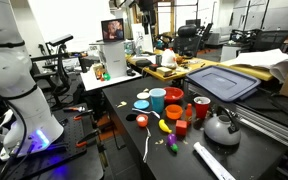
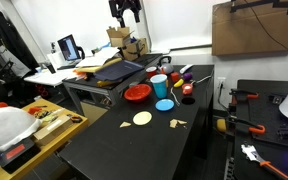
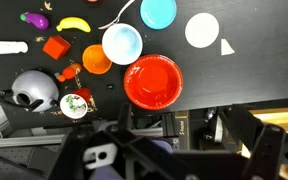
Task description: Move the left fork to the right front
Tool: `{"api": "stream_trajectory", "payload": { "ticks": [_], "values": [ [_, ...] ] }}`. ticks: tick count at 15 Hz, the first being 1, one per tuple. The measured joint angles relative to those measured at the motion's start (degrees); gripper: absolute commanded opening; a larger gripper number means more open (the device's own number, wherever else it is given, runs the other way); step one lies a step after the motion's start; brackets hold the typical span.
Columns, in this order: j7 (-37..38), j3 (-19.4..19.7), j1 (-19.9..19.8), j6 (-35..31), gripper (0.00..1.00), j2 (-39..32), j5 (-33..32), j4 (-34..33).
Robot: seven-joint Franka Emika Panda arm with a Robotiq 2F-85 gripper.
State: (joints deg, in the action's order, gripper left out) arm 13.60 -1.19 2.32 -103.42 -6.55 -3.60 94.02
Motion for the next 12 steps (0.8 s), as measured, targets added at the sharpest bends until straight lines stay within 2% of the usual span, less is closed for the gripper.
{"api": "stream_trajectory", "payload": {
  "ticks": [6,12],
  "values": [
    [-3.2,-0.5,0.5,2.3,1.0,0.0,0.9,-2.9],
    [-3.4,-1.3,0.8,4.4,1.0,-0.8,0.9,-5.7]
  ]
}}
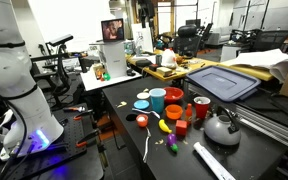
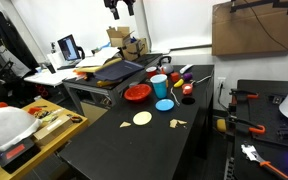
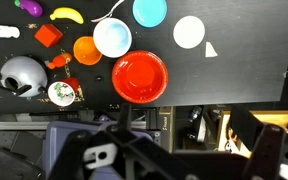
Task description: Move the left fork to the right front
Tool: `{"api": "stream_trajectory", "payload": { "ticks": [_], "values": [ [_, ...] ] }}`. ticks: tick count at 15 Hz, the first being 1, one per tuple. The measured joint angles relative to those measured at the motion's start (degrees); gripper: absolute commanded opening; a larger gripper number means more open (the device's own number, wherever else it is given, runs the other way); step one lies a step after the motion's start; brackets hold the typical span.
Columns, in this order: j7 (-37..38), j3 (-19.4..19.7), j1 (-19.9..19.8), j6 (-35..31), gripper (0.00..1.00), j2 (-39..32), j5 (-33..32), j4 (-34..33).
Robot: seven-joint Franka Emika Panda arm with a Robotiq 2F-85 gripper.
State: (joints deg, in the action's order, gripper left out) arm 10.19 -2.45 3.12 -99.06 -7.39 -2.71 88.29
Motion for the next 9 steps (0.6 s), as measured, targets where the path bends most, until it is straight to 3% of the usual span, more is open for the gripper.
{"api": "stream_trajectory", "payload": {
  "ticks": [9],
  "values": [
    [0.2,0.0,0.7,1.3,1.0,-1.8,0.0,-2.7]
  ]
}}
